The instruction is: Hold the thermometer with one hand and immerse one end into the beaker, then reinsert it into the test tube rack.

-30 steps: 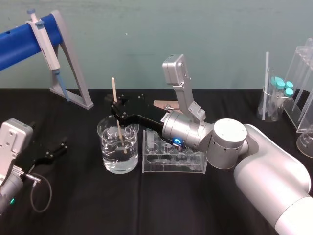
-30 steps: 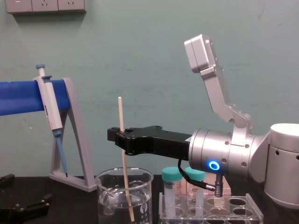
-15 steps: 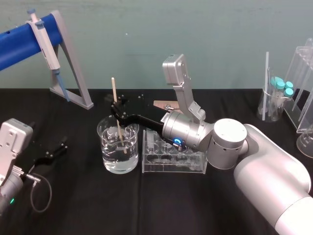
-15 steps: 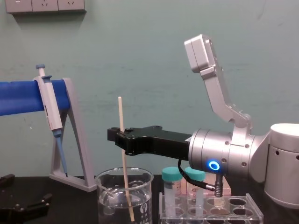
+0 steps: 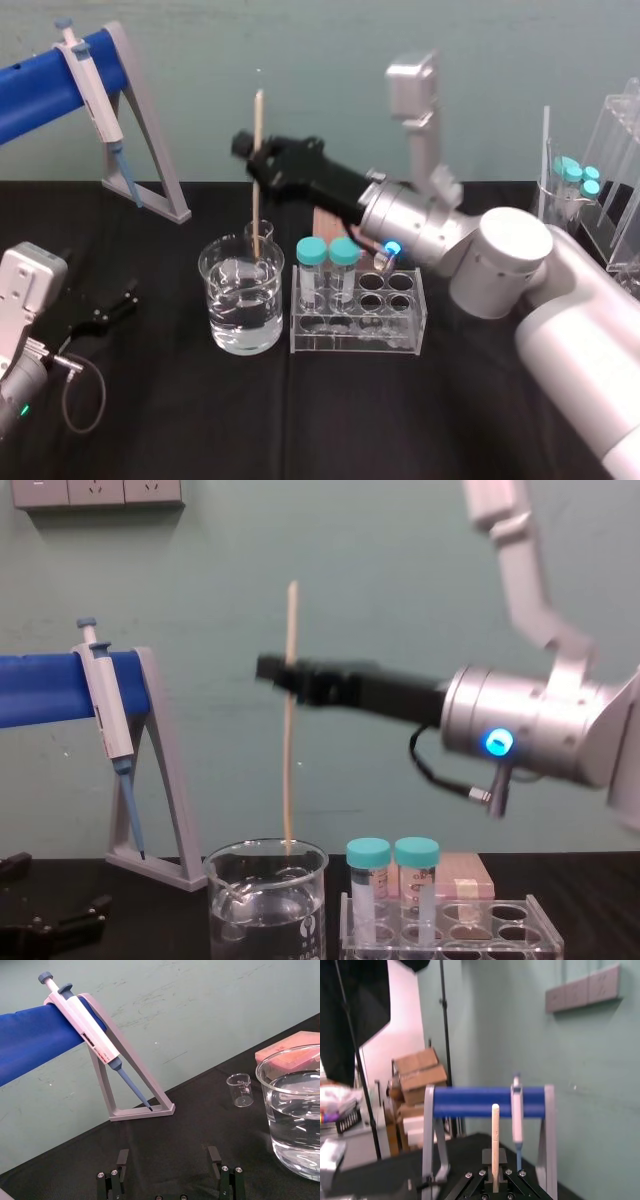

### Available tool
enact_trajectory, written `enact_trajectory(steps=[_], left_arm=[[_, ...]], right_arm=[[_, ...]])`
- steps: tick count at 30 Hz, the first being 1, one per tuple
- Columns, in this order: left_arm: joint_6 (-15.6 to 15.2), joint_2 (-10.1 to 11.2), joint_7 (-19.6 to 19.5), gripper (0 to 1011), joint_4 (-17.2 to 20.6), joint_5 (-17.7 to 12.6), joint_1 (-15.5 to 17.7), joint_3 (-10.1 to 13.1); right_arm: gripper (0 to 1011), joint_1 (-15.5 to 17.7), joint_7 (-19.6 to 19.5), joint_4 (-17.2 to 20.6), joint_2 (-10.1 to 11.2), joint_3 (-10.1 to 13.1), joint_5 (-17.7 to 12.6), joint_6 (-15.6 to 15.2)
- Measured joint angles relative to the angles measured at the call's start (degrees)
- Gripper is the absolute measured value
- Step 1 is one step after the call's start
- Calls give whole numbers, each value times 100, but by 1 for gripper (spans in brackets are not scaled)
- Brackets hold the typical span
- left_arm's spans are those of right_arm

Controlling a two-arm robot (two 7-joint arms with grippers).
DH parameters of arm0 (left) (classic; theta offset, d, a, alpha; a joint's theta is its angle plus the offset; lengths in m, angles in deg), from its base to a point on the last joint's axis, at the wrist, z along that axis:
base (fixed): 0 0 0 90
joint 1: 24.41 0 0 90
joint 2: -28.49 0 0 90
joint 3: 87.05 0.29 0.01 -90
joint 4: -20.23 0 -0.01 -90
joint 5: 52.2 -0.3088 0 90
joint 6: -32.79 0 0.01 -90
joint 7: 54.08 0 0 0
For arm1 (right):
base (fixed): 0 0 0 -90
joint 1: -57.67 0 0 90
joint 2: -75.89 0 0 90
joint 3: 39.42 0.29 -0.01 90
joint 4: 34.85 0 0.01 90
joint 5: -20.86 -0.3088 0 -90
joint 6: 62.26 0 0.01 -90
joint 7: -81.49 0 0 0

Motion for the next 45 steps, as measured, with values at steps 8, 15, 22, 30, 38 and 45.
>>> enact_trajectory(steps=[8,15,22,30,38,45], left_arm=[[0,0,0,1004,0,0,0,0],[0,0,0,1004,0,0,0,0],[0,0,0,1004,0,0,0,0],[0,0,0,1004,0,0,0,0],[0,0,0,1004,0,0,0,0],[0,0,0,1004,0,0,0,0]], right_arm=[[53,136,-154,718,239,460,-605,-144],[53,290,-443,1269,661,743,-747,-208],[53,522,-729,1505,1153,951,-732,-280],[53,824,-1001,1424,1424,1110,-666,-320],[53,893,-1010,1039,1366,1049,-626,-387],[53,856,-913,705,1291,927,-570,-447]])
